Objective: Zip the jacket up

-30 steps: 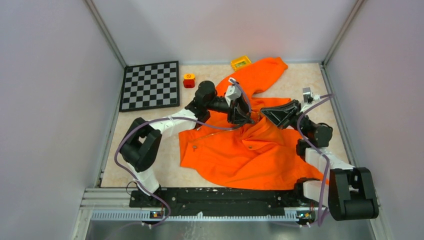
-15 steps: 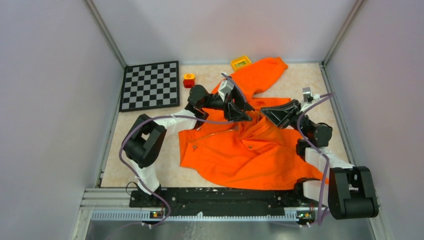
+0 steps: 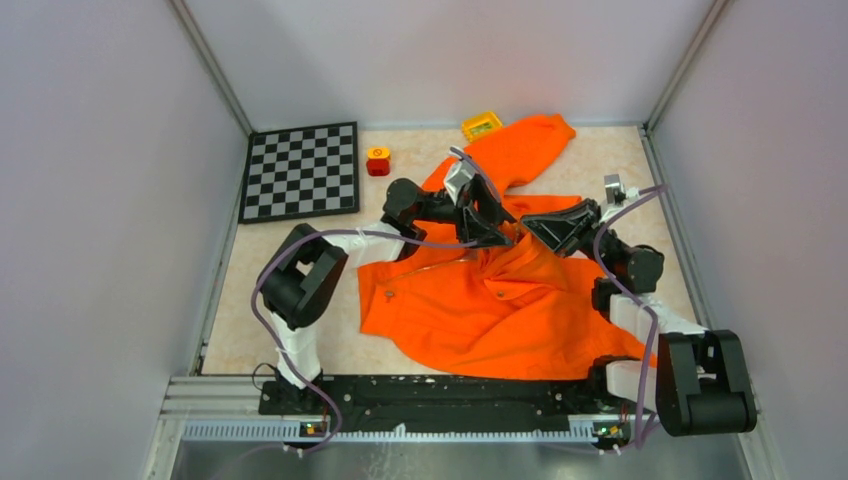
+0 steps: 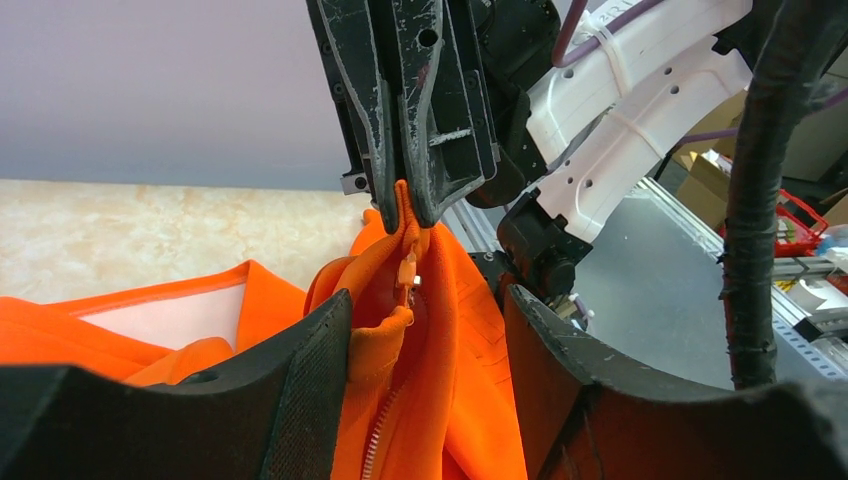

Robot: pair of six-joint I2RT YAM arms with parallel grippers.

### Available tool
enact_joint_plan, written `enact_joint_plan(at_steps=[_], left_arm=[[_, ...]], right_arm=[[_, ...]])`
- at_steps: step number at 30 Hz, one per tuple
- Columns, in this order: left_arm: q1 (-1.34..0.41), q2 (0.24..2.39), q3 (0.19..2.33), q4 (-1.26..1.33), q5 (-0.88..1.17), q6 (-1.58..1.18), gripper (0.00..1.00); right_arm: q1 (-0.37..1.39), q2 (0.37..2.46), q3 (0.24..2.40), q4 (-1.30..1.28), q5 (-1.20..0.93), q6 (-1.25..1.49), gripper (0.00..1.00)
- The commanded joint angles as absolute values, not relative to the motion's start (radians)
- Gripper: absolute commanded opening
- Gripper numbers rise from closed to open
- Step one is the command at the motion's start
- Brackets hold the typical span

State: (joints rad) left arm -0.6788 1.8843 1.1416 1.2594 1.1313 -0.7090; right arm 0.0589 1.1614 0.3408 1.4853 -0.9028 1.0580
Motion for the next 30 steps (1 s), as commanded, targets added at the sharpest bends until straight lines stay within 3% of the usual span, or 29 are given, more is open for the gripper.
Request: enact_joint_plan(at_steps=[1,17,24,28,30], left_arm=[[-0.699,1.913,1.185,1.289,1.098,-0.719,0.60],[-0.732,1.932,1.225,1.187,1.059,-0.668,0.45],[-0.735,1.924,1.221,1.169,1.024,-0.658,0.20],[-0.735,1.922,1.215,1.181,1.022,-0.664,0.00],[-0.735,1.915,1.201,1.193,1.023,-0.664,0.00]], right_arm=[[0.068,1.161,0.373,1.722,-0.889,1.061,0.00],[0.069,1.163,0.375,1.721,-0.887,1.059,0.00],[0.068,1.159,0.379,1.722,-0.884,1.061,0.00],[0.068,1.153,0.368,1.722,-0.871,1.064,0.00],[0.068,1.154,0.369,1.709,-0.860,1.073,0.00]])
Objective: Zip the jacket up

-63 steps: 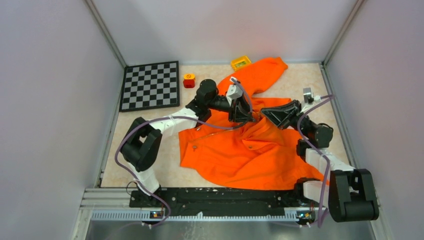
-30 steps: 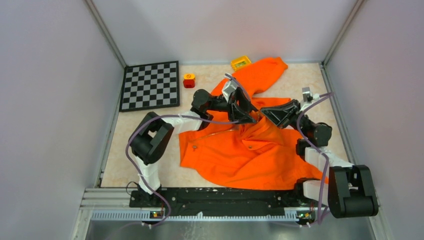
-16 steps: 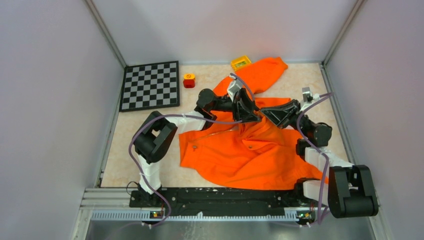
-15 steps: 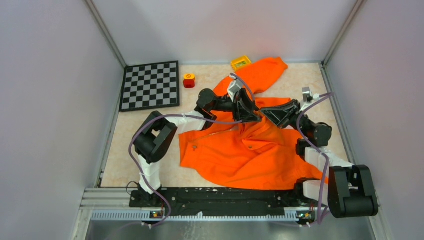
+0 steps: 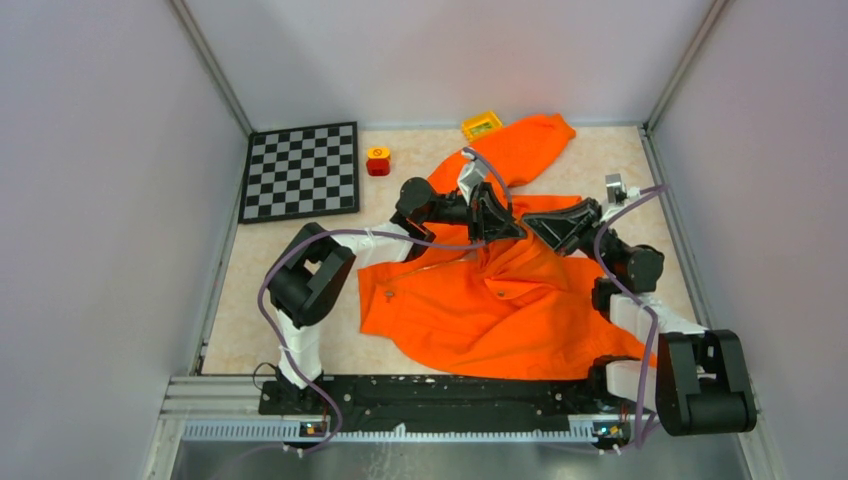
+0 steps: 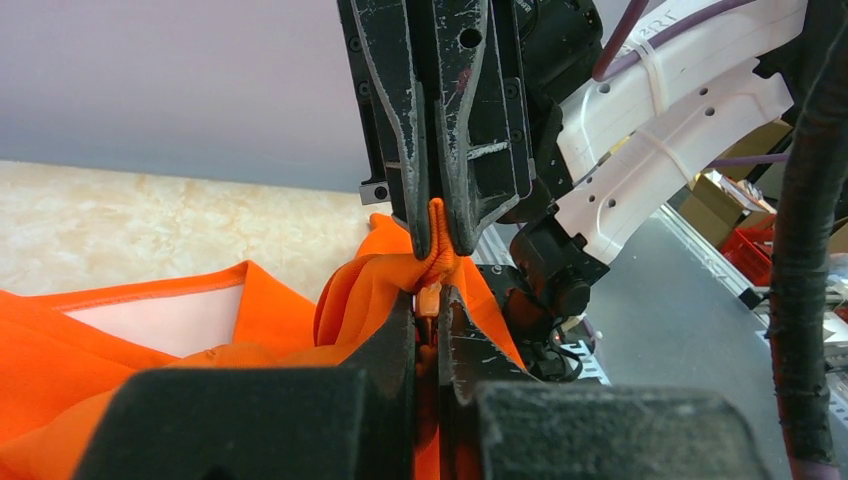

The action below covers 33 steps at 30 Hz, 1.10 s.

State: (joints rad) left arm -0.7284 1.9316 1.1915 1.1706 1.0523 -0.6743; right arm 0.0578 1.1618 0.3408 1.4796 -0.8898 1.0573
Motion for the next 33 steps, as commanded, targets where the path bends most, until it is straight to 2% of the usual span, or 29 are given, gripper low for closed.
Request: enact_joint_plan(at_steps=[1,2,5,7,9,11,16,20,23,25,33], left_arm=[[-0.735,1.912,1.199,1.196,1.029,-0.664,0.00],[-0.735,1.907,1.197,1.195,1.029,-0.662,0.00],[-0.735,1.897,1.191,1.160,1.024,-0.636,0.00],[-0.735,1.891,1.190,1.134,1.023,-0.617,0.00],[-0.735,1.886,1.186,1.121,1.019,-0.604,0.00],[-0.735,1.884,1.187,1.103,1.016,-0.591,0.00],[-0.735,1.884,1.189,1.070,1.015,-0.570,0.00],[-0.735,1.878,1.191,1.030,1.013,-0.542,0.00],[-0.735,1.876,1.193,1.014,1.011,-0.528,0.00],[-0.735,1.877,1.196,1.011,1.013,-0.528,0.00],[-0.735,1.879,1.201,1.002,1.013,-0.525,0.00]], right_arm=[[0.068,1.152,0.370,1.685,-0.856,1.072,0.00],[0.068,1.150,0.371,1.655,-0.851,1.070,0.01],[0.069,1.114,0.374,1.510,-0.838,1.018,0.13],[0.068,1.055,0.392,1.291,-0.801,0.934,0.19],[0.068,0.988,0.427,1.026,-0.756,0.830,0.30],[0.068,0.948,0.494,0.776,-0.731,0.744,0.35],[0.068,0.900,0.644,0.303,-0.675,0.610,0.38],[0.079,0.915,0.832,-0.164,-0.592,0.410,0.32],[0.099,0.954,0.961,-0.400,-0.566,0.286,0.32],[0.117,0.964,1.005,-0.485,-0.575,0.232,0.32],[0.200,0.993,1.039,-0.557,-0.604,0.125,0.35]])
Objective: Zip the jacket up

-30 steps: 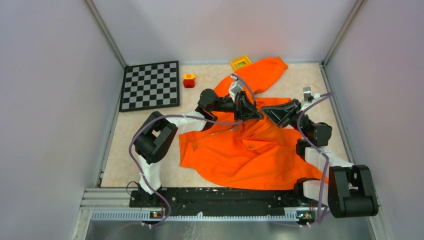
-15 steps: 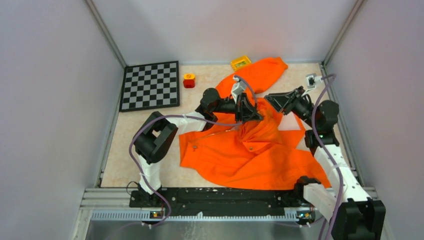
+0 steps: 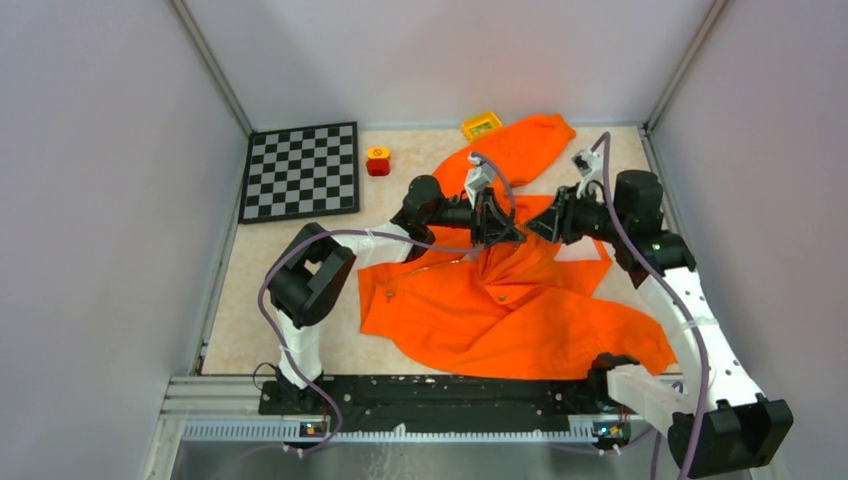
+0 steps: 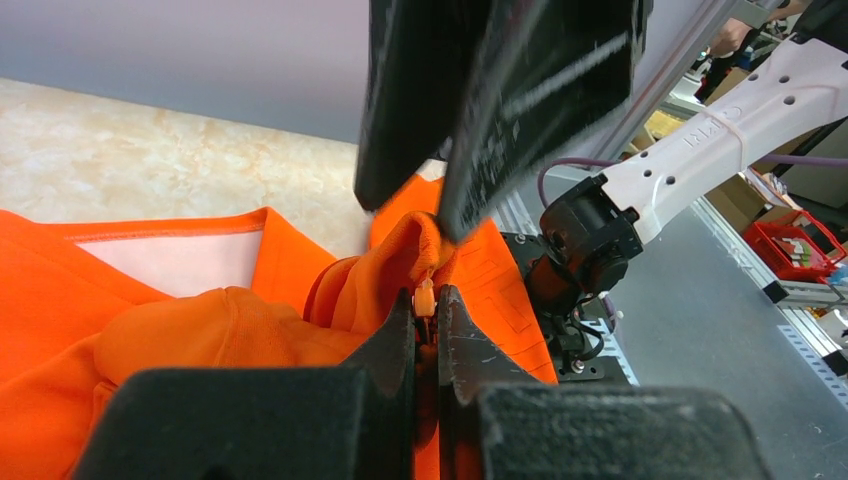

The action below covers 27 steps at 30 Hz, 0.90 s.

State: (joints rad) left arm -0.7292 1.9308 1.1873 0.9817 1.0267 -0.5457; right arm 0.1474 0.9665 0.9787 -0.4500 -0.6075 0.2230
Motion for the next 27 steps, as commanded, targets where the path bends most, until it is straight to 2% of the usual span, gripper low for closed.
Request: enact_joint_plan(at_steps=[1,13,15,17,19,21,24,27], left_arm=[[-0.735,1.878,1.200,0.998,1.014,-0.522,0.00],[-0.735,1.863,1.192,0.986,1.020,-0.511,0.00],[-0.735,1.863,1.192,0.984,1.019,-0.510,0.00],[-0.735,1.865,1.192,0.984,1.018,-0.509,0.00],[-0.735,1.867,1.192,0.983,1.022,-0.509,0.00],[-0.735,1.867,1.190,0.984,1.023,-0.508,0.00],[-0.735,1.866,1.189,0.984,1.023,-0.508,0.00],[-0.735,1.864,1.187,0.987,1.024,-0.509,0.00]], right_arm=[[0.215,0.998,1.041,-0.554,-0.595,0.121,0.36],[0.272,0.995,1.031,-0.467,-0.498,0.157,0.36],[0.272,0.994,1.031,-0.453,-0.508,0.169,0.32],[0.273,0.994,1.027,-0.432,-0.533,0.184,0.19],[0.272,0.992,1.017,-0.410,-0.548,0.204,0.13],[0.272,0.985,1.006,-0.387,-0.562,0.224,0.16],[0.272,0.972,0.995,-0.367,-0.548,0.247,0.25],[0.272,0.970,0.990,-0.368,-0.523,0.248,0.25]])
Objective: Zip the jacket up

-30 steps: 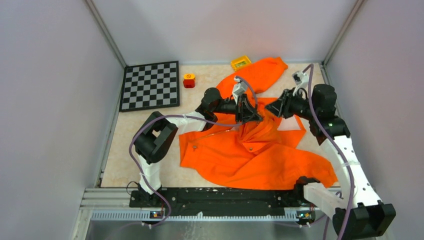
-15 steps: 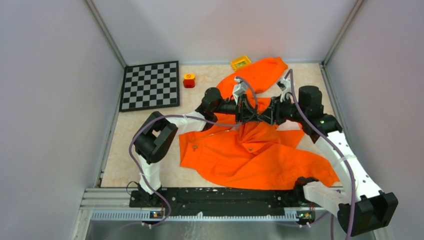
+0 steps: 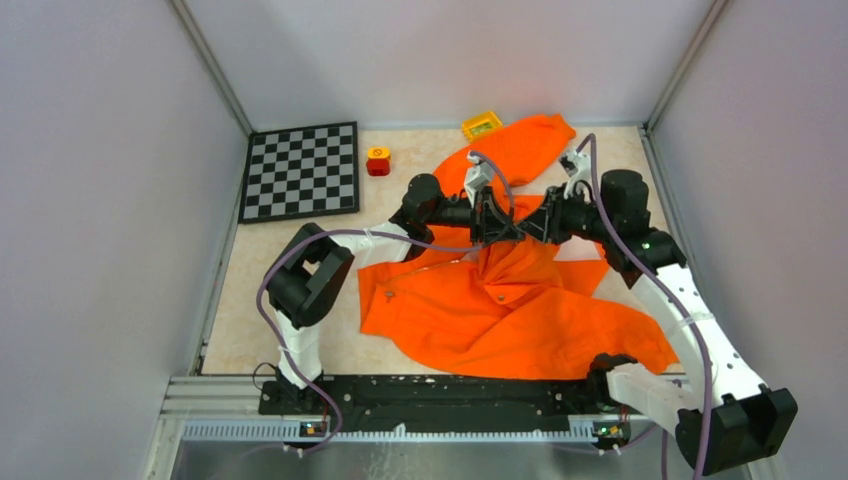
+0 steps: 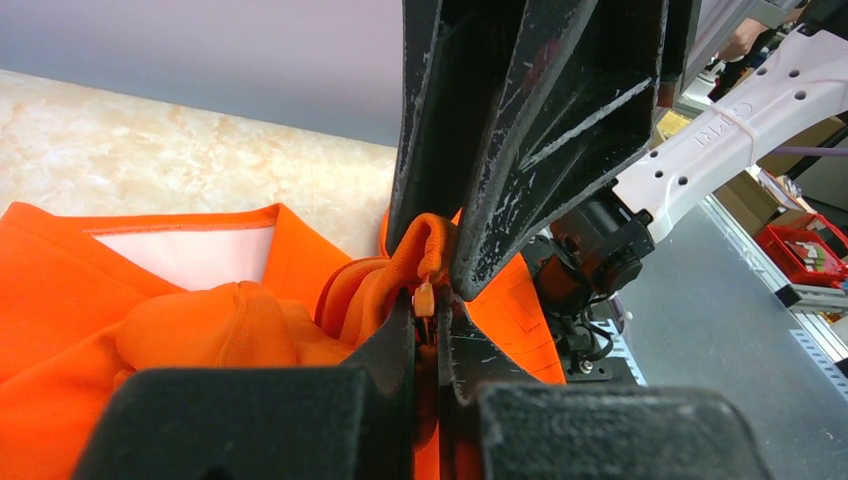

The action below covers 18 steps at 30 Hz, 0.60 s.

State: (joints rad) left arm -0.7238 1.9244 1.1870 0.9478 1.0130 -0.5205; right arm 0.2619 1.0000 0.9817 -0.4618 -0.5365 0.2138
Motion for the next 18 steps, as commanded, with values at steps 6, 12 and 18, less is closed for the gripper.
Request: enact_joint_plan(at_steps=[6,12,18], left_arm=[[-0.735,1.861,1.188,0.992,1.028,-0.512,0.00],[-0.735,1.859,1.188,0.992,1.026,-0.512,0.00],[-0.735,1.862,1.190,0.997,1.026,-0.518,0.00]], right_arm=[[0.272,0.978,0.985,-0.350,-0.530,0.250,0.16],[0.273,0.983,0.968,-0.350,-0.541,0.239,0.19],[0.273,0.976,0.955,-0.359,-0.545,0.229,0.20]])
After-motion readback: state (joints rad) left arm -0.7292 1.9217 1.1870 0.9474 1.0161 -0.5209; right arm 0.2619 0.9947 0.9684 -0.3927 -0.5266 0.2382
